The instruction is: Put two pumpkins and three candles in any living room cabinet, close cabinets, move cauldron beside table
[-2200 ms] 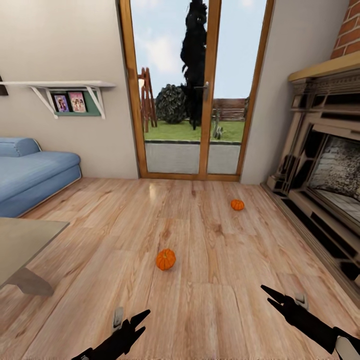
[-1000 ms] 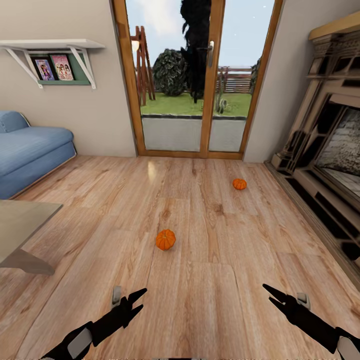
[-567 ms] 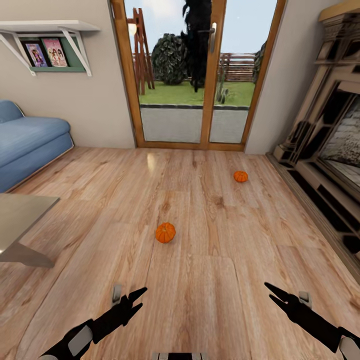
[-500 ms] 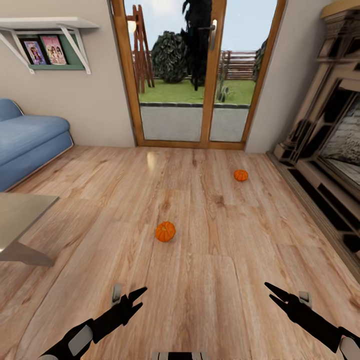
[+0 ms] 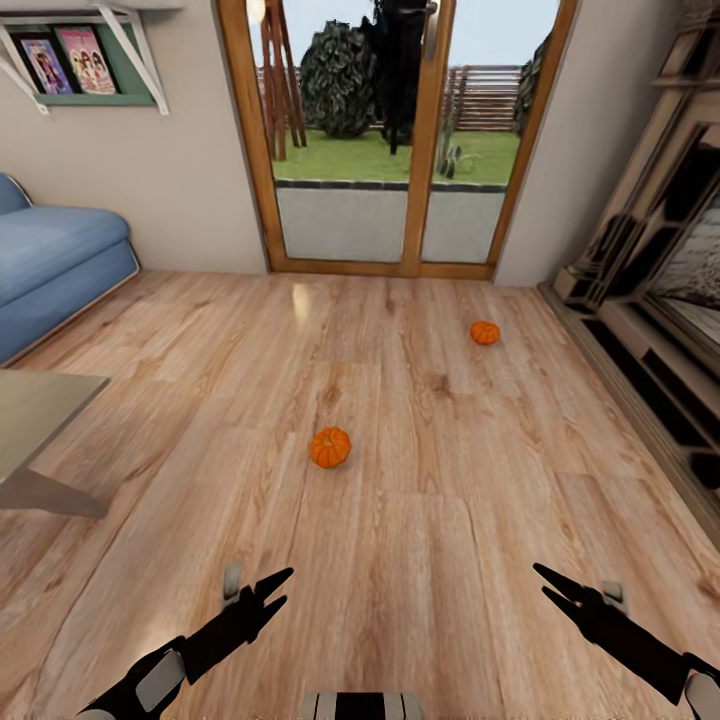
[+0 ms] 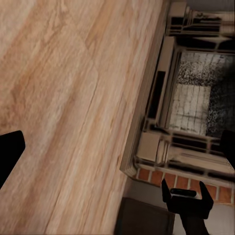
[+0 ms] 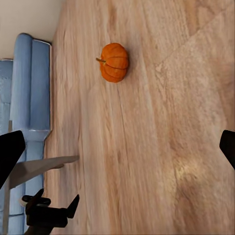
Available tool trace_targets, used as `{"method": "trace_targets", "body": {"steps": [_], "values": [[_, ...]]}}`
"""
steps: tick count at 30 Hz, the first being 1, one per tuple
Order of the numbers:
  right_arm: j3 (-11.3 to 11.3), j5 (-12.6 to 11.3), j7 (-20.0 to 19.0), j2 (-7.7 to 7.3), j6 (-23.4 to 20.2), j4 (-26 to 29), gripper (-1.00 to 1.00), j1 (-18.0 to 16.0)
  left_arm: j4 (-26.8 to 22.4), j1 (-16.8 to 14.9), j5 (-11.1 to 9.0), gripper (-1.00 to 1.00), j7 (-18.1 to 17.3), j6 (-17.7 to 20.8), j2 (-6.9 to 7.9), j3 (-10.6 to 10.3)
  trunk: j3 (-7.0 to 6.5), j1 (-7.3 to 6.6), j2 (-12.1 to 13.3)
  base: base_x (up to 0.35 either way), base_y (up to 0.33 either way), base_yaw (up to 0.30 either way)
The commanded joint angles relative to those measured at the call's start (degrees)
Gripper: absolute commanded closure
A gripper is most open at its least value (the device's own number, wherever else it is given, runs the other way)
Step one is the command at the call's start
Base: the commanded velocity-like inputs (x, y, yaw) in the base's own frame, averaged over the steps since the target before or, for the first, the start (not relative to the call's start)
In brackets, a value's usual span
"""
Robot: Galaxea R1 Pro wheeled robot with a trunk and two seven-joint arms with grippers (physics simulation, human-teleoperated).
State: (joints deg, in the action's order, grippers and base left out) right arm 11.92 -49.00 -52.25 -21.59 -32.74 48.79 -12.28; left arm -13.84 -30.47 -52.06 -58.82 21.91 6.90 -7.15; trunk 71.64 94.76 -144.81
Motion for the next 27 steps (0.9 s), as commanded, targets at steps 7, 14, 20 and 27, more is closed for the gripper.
{"method": "trace_targets", "body": {"steps": [7,14,20,27], "values": [[0.0,-0.3,-4.3,-0.48,-1.1,0.1,-1.00,0.0,0.0,0.0,-0.6,-1.00,-1.1,-0.3,0.11,-0.4,1.60,0.17,-0.1,0.000,0.000,0.000],[3.6,0.0,-11.8,-1.23,-3.3,5.4,-1.00,2.5,0.0,0.2,-0.6,-1.00,-3.2,-1.1,0.12,-0.4,3.15,0.35,-0.2,0.000,0.000,0.000],[8.4,0.1,-14.6,-1.22,-9.5,16.2,-1.00,7.7,0.0,0.2,-0.6,-1.00,-3.9,-1.8,0.13,-0.4,4.48,0.50,-0.3,0.000,0.000,0.000],[12.2,0.5,-14.7,-1.19,-11.9,19.9,-1.00,9.9,0.0,0.2,-0.6,-1.00,-4.0,-1.9,0.13,-0.4,6.03,0.68,-0.4,0.000,0.000,0.000]]}}
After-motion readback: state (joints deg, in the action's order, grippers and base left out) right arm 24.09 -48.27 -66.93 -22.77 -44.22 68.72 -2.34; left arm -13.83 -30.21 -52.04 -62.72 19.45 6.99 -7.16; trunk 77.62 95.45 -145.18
